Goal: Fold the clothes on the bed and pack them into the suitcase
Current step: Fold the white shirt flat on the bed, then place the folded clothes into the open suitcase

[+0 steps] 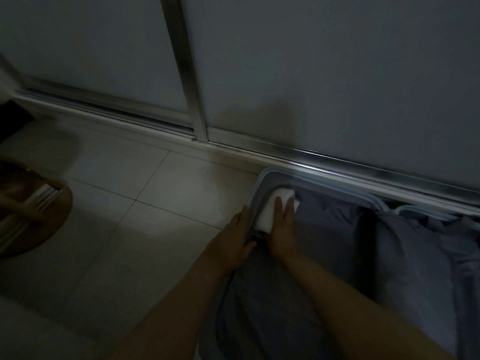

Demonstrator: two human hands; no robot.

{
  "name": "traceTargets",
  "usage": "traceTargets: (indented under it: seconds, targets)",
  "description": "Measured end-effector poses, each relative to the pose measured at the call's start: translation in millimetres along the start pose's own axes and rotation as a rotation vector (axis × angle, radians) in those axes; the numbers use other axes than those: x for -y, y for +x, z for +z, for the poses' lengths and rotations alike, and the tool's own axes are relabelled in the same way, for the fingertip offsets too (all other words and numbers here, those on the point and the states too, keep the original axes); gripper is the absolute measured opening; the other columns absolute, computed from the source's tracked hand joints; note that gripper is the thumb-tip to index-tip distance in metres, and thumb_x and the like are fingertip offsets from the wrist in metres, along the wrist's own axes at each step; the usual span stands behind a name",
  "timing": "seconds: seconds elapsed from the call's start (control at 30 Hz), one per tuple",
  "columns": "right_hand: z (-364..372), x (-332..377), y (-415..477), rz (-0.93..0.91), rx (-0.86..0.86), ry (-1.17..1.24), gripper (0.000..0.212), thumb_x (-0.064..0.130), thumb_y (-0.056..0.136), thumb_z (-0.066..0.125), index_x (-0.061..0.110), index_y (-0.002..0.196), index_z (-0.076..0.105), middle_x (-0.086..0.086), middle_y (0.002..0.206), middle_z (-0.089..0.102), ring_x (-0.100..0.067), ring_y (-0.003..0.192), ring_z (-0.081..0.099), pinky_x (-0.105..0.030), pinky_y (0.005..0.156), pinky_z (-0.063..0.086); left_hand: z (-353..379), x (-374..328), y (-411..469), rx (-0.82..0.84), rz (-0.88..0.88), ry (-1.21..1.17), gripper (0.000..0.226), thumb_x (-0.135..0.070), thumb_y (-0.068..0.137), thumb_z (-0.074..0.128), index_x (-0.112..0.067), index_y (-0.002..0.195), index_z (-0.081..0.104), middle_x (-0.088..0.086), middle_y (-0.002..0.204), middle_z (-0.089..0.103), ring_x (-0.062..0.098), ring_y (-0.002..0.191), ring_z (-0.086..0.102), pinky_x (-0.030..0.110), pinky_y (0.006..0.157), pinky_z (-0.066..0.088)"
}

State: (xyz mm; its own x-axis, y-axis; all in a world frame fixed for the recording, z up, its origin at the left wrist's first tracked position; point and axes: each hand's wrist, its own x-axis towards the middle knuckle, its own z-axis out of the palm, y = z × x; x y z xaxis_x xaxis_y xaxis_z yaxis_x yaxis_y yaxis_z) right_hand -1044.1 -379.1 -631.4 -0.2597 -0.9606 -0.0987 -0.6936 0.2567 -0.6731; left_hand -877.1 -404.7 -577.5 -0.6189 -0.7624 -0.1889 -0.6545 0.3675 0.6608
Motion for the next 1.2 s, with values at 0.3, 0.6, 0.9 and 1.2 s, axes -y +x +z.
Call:
traceTargets:
  seconds: [0.3, 0.6, 0.9, 1.2]
  targets:
    - [1, -7, -1, -0.037, -0.049, -0.044, 0.104, 0.055, 0.074, 0.052, 0.016, 0.155, -0.001, -0.011, 0.161, -0.017, -0.025, 0.148, -0.014, -0.039, 0.120, -0.001, 10, -2, 0, -0.137, -0.109, -0.138, 0.076, -0.040, 0.096, 0.052, -0.017, 0.154, 0.009, 0.006, 0.152, 0.031, 0.020, 0.137, 0.034, 0.021, 0.105, 0.027]
    - [-27, 4, 16, 0.112, 0.232, -0.234, 0.099, 0.054, 0.088, 0.056, 0.021, 0.154, -0.010, -0.005, 0.161, -0.019, -0.022, 0.149, -0.009, -0.042, 0.121, 0.007, -5, -17, 8, -0.035, -0.281, -0.346, 0.075, -0.053, 0.093, 0.048, -0.024, 0.154, 0.014, -0.003, 0.154, 0.027, 0.014, 0.140, 0.030, 0.021, 0.108, 0.022]
    - [-101, 118, -10, -0.093, -0.030, -0.042, 0.036, 0.042, 0.085, 0.051, 0.023, 0.111, 0.067, -0.001, 0.105, 0.067, -0.020, 0.097, 0.063, -0.029, 0.085, 0.048, -112, -69, -35, -0.290, -0.242, -0.073, 0.054, -0.049, 0.096, 0.046, -0.023, 0.142, 0.037, 0.005, 0.134, 0.047, 0.020, 0.116, 0.051, 0.037, 0.100, 0.043]
    - [-105, 387, -94, -0.599, 0.175, 0.102, 0.029, 0.037, 0.094, 0.051, 0.027, 0.118, 0.064, 0.009, 0.106, 0.063, -0.008, 0.088, 0.059, -0.028, 0.081, 0.049, -307, -76, -236, -0.683, -0.379, 0.136, 0.030, -0.046, 0.094, 0.049, -0.025, 0.112, 0.059, -0.005, 0.101, 0.060, 0.016, 0.087, 0.059, 0.030, 0.075, 0.047]
